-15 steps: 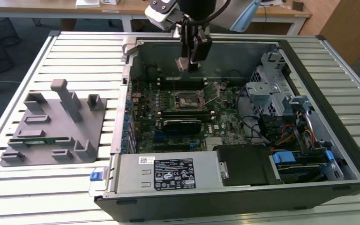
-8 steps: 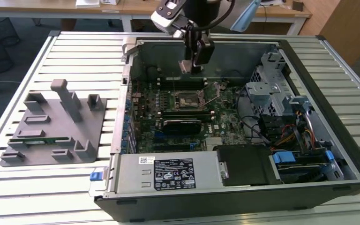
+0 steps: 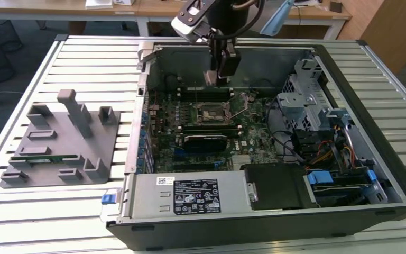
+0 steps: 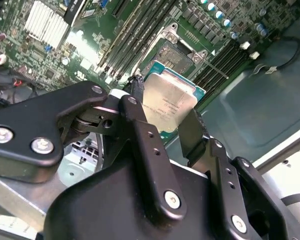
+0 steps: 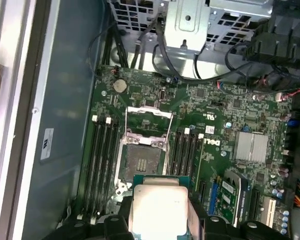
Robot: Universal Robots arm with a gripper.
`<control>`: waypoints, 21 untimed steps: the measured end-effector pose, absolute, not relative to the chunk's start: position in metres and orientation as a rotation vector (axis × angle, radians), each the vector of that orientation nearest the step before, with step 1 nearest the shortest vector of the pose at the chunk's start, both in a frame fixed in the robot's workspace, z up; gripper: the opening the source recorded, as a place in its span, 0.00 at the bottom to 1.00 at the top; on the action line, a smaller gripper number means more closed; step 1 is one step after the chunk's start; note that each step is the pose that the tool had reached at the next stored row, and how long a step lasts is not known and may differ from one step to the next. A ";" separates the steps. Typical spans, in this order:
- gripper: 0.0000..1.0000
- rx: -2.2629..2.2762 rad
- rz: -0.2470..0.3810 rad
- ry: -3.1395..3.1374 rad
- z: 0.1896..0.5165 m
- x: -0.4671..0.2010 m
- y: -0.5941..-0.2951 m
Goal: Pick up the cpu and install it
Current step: 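Place the cpu into insertion slot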
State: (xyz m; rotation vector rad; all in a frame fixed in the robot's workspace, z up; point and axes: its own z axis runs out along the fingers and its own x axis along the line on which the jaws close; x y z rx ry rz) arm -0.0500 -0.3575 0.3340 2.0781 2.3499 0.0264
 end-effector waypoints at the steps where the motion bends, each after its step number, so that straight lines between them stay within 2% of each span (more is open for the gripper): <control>1: 0.53 2.086 0.026 2.343 0.333 -0.050 -0.357; 12: 0.53 2.101 0.026 2.329 0.316 -0.048 -0.341; 21: 0.53 2.104 0.037 2.314 0.302 -0.048 -0.339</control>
